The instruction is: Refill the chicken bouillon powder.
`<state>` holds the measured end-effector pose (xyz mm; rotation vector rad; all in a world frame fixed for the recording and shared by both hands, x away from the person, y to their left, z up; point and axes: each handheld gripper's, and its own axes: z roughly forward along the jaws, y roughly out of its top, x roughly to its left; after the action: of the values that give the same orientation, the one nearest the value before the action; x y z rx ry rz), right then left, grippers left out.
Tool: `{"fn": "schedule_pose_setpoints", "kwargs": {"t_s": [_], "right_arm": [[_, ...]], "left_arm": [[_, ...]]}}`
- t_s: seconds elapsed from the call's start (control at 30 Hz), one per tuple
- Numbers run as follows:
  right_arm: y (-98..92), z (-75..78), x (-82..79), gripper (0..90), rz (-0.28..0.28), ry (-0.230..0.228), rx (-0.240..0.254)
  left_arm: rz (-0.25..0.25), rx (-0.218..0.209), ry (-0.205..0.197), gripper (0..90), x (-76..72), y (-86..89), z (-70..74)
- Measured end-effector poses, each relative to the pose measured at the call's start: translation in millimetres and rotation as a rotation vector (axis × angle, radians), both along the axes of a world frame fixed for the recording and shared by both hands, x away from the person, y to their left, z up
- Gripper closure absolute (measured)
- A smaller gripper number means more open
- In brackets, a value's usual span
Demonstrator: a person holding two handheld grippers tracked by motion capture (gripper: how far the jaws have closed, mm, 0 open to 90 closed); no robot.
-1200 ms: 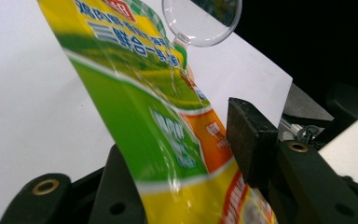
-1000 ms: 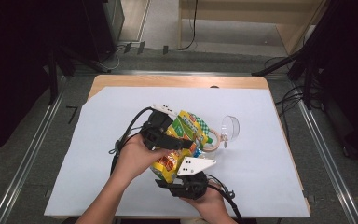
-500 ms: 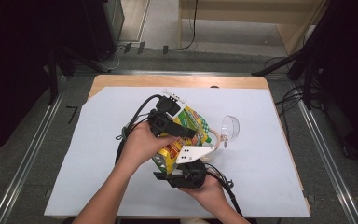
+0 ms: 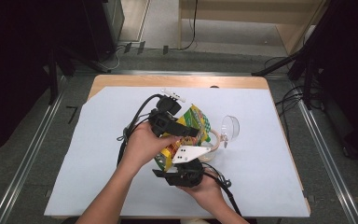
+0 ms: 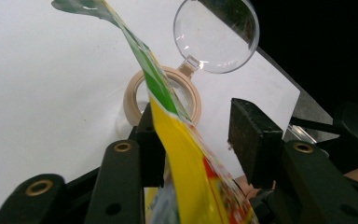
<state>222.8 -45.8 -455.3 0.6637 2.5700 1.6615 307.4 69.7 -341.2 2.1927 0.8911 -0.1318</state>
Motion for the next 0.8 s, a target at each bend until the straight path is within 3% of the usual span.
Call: {"fn": "schedule_pose_setpoints", "kwargs": {"t_s": [0.03,0.2,0.3,0.37,0.4,0.53,0.63,0.77,0.8], "right_arm": [[-1.7,2.4,0.7,68.1,-0.020,0.013,0.037],[-2.0,4.7,0.2,68.3,-0.023,0.017,0.044],[-2.4,5.9,1.8,68.7,-0.026,0.064,0.074],[-2.2,7.4,3.2,68.8,-0.030,0.079,0.087],[-1.1,8.6,4.8,68.5,-0.026,0.079,0.089],[2.4,10.4,7.2,67.2,-0.011,0.077,0.068],[3.8,12.4,10.2,62.8,0.024,0.062,0.032],[5.2,13.3,11.0,64.8,0.032,0.013,-0.010],[5.0,13.3,10.7,72.3,0.017,-0.013,-0.033]], "left_arm": [[-0.011,0.005,-0.024,55.1,-2.0,0.2,0.3],[-0.019,0.003,-0.029,53.6,-3.9,1.9,2.7],[-0.017,-0.006,-0.039,52.0,-4.7,1.8,4.9],[-0.015,0.011,-0.035,53.7,-2.4,1.3,6.8],[-0.011,0.024,-0.021,60.2,0.0,0.8,7.2],[0.000,0.051,0.035,67.1,13.3,0.2,6.5],[-0.002,0.051,0.038,70.5,17.3,-0.1,7.3],[-0.001,0.017,0.038,71.7,19.2,1.7,8.5],[-0.004,-0.002,0.043,71.1,19.7,2.9,7.4]]}}
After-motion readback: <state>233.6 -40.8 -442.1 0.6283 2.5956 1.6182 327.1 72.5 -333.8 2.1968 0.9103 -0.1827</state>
